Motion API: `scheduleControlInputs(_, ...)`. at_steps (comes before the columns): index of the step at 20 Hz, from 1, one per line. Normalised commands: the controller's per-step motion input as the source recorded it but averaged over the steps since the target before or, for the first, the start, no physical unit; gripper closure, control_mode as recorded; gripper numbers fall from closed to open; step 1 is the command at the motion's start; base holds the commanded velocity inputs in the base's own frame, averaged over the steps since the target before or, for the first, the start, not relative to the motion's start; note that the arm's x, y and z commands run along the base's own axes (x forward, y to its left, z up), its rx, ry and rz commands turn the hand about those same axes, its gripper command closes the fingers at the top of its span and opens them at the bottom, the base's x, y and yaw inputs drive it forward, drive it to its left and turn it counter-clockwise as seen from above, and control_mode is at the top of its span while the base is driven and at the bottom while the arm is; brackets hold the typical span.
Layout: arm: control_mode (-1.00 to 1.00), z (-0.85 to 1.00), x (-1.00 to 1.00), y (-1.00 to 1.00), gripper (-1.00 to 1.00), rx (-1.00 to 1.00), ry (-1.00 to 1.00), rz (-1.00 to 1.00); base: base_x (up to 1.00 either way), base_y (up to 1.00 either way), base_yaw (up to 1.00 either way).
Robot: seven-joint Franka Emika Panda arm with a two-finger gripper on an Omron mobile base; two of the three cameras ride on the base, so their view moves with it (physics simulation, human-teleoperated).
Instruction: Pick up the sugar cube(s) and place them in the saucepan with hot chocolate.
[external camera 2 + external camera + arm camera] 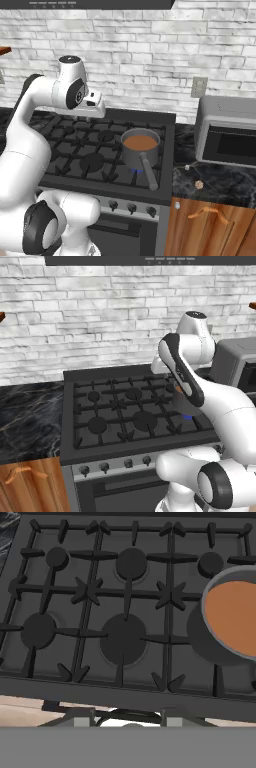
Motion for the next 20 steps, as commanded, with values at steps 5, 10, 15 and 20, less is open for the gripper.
scheduleControlInputs(5,-1.00,-0.01,-0.02,-0.39,-1.00,0.00,0.00,-0.06,0.00,0.00,0.00)
scheduleControlInputs(10,-1.00,0.00,-0.20,-0.83,-1.00,0.09,0.05,-0.38,0.00,0.00,0.00)
scheduleControlInputs(15,-1.00,-0.12,0.00,-1.00,-1.00,0.11,0.11,-0.61,0.00,0.00,0.00)
scheduleControlInputs(20,-1.00,-0.20,0.05,-1.00,-1.00,0.04,0.14,-0.60,0.00,0.00,0.00)
